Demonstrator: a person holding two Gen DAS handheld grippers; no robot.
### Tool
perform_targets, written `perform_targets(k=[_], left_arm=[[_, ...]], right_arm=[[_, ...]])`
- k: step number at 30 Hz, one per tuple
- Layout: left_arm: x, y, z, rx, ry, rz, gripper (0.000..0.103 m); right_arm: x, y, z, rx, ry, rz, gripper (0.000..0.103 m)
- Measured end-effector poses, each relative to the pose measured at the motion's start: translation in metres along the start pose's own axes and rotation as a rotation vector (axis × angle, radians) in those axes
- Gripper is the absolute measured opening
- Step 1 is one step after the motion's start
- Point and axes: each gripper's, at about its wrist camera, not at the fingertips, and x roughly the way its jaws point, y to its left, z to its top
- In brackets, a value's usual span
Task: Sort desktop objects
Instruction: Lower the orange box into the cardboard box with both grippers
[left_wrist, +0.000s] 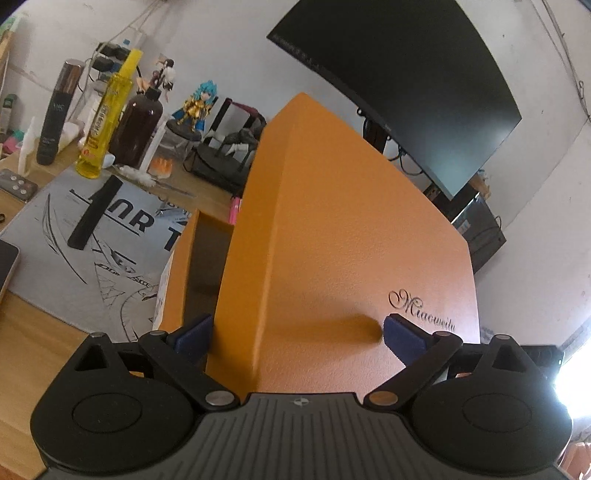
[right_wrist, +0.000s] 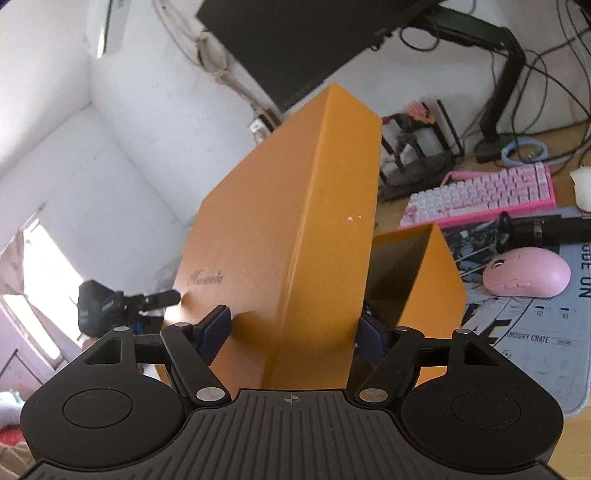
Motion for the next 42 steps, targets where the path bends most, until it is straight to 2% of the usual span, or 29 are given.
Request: perform_targets(k=[14,19,25,28,31,35,40,42], left_arm=[[0.014,0.025,0.003,-0.041,0.046,-0.009,0.101],[0.014,0.025,0.004,-0.036,0.054,-0.011,0.101],[0.003,0.022,0.005,-0.013,0.023,-0.026,0.1],[0.004,0.016,0.005,0.029,0.027,0.003,0.101],[0.006,0.017,0.003,0.031,0.037,0.012,0.101],[0.007,0.021,0.001,0.026,0.04,0.026,0.101],[0.007,0.025,0.0,0.019,0.04,0.031,0.103],[0.006,0.026,0.001,0.005,0.03,0.009,0.103]], right_arm=[[0.027,-0.024,0.007,0.052,0.05,-0.063,0.082],[0.028,-0.013,0.007,-0.016,0.057,-0.103,0.084],[0.03,-0.001,0.006,-0.099,0.066,-0.15,0.087],[0.031,0.006,0.006,-0.141,0.07,-0.173,0.087],[0.033,0.015,0.005,-0.192,0.064,-0.195,0.087],[0.03,0.008,0.006,-0.16,0.052,-0.199,0.087],[0.021,-0.007,0.009,-0.106,0.005,-0.291,0.087],[0.02,-0.009,0.006,-0.101,0.01,-0.275,0.087]])
